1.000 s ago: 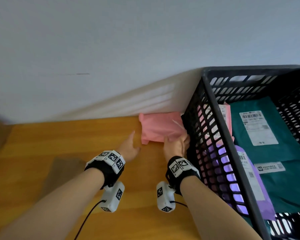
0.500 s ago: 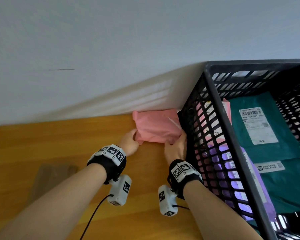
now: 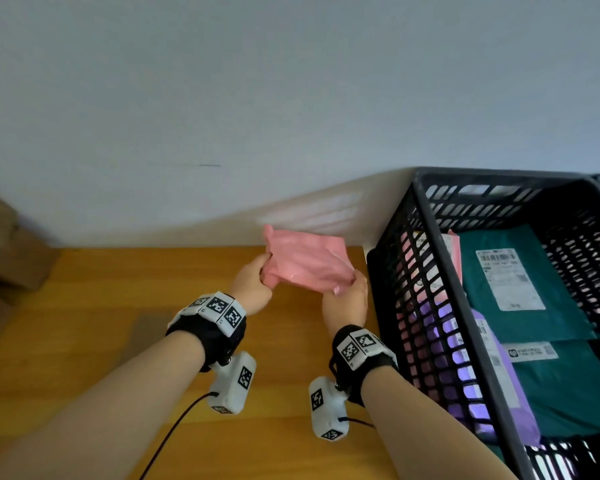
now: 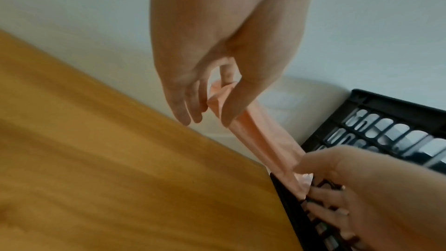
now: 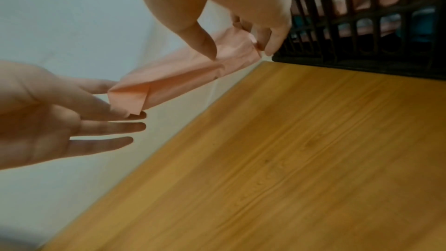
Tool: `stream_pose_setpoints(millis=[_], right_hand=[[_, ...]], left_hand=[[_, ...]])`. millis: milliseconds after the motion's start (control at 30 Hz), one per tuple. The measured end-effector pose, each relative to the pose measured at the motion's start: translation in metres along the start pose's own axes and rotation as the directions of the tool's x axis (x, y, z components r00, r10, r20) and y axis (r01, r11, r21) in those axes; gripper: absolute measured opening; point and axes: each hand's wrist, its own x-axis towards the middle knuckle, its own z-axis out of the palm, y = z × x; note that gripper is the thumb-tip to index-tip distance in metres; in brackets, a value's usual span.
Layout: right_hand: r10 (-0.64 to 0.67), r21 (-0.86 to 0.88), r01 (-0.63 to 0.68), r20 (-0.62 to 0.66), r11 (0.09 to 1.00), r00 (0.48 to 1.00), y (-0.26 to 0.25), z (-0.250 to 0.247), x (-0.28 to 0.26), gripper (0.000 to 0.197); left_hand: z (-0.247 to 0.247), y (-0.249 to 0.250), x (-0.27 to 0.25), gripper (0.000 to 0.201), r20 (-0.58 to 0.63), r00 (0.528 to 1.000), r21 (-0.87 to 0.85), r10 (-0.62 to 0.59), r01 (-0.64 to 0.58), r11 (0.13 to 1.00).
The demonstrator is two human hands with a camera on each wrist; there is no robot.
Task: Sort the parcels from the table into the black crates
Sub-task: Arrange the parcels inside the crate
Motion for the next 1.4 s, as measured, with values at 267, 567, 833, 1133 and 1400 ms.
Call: stream_pose_setpoints(millis=[267,567,833,1133,1400], right_hand=[[-0.211,0.007,0.211,0.089,0.977,0.973,-0.046,-0.011,-0.071,0.078],[-0.427,0.011,0.427,0.058,0.904,0.902,-0.081,-0.02,-0.179,0.077],[-0.538,0.039,0.538,-0.015,0.842,0.843,-0.074,-0.018,-0.282,0.07],[-0.594,0.037,0.594,-0.022,0.803,0.804,-0.071,-0.025,-0.37,0.077],[-0.661,-0.09,0.655,-0.096,0.75,0.744,-0.08,-0.034,-0.407,0.1]], left_hand=[[-0.071,0.012,-0.074,0.038,-0.247,0.951,0.142,0.185,-0.154,0.978],[-0.142,0.026,-0.191,0.032,-0.419,0.851,0.186,0.315,-0.26,0.948],[-0.188,-0.01,-0.288,0.031,-0.468,0.82,0.195,0.329,-0.267,0.944],[-0.22,-0.048,-0.356,0.033,-0.452,0.836,0.178,0.311,-0.257,0.95],[-0.241,-0.041,-0.385,0.043,-0.498,0.786,0.218,0.366,-0.294,0.93]])
